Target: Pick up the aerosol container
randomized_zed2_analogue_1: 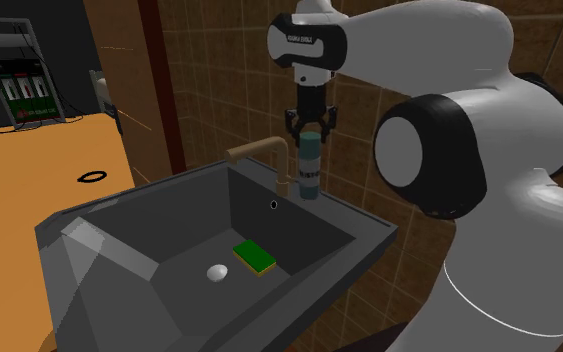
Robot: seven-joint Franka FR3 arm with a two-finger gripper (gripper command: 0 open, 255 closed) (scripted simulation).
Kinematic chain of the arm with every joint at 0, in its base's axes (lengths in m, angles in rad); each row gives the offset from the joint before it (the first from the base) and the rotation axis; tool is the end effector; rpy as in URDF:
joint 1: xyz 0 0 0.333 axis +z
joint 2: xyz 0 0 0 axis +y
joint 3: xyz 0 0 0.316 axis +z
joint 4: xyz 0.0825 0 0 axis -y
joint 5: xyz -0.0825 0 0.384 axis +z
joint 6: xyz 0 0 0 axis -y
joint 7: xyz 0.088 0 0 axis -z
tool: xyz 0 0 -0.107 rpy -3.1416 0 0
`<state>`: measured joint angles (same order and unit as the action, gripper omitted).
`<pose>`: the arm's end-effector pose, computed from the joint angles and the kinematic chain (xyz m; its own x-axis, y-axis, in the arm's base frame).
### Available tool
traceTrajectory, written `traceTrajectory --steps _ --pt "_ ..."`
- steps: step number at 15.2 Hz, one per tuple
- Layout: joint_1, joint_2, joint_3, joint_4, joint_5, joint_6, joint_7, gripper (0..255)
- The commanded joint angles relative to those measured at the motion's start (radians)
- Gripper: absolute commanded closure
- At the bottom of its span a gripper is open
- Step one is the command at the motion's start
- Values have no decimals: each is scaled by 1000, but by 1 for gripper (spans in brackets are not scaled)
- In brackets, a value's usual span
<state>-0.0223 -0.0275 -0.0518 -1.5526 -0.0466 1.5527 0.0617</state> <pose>0.5426 -0.0458 0.6467 0.9902 -0.1361 0.0303 -0.1374 -0.9896 0.0433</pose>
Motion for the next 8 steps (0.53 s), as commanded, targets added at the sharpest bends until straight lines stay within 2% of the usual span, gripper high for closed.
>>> traceTrajectory --steps 1,8 --pt "0 13 0 47 1 -33 -2 255" --pt "-1 60 -1 204 3 -143 -8 255"
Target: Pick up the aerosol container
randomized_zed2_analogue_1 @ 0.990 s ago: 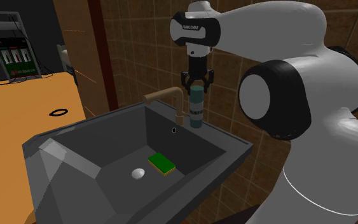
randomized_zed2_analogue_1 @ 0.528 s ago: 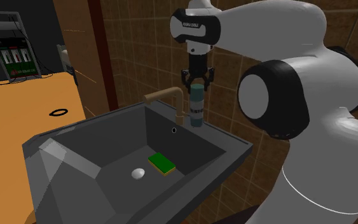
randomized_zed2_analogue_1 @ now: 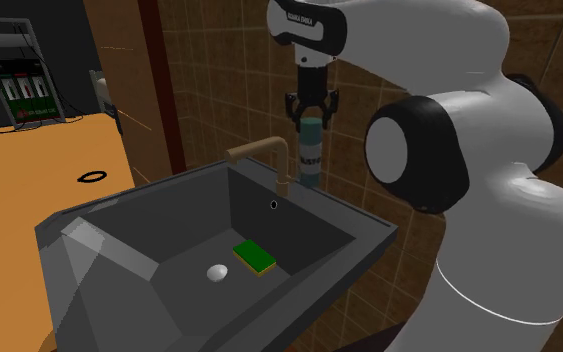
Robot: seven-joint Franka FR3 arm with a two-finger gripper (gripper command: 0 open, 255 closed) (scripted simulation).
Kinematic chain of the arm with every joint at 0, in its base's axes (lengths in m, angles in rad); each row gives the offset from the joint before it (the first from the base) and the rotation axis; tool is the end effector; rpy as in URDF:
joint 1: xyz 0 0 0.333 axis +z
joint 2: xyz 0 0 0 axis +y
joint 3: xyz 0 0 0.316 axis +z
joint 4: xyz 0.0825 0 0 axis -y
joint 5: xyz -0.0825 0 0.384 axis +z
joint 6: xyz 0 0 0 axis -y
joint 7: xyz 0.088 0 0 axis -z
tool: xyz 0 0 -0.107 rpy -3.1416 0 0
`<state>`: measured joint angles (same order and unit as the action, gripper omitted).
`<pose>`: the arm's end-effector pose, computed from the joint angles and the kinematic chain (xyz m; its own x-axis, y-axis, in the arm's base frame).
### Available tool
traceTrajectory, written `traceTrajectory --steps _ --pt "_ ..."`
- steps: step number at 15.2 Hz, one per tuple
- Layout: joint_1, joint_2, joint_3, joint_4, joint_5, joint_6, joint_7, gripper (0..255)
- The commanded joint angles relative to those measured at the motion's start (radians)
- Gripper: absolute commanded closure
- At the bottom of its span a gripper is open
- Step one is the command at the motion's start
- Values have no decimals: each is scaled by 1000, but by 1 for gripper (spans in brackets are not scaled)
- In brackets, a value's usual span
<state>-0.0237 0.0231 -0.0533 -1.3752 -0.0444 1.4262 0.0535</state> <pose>0.5429 -0.0467 0.6898 0.9902 -0.1363 0.0304 -0.1376 -0.9895 0.0434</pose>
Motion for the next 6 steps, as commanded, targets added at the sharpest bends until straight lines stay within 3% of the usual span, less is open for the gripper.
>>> traceTrajectory --steps 1,6 --pt "0 18 0 52 1 -34 -1 255" --pt "-1 48 0 138 2 -89 -4 255"
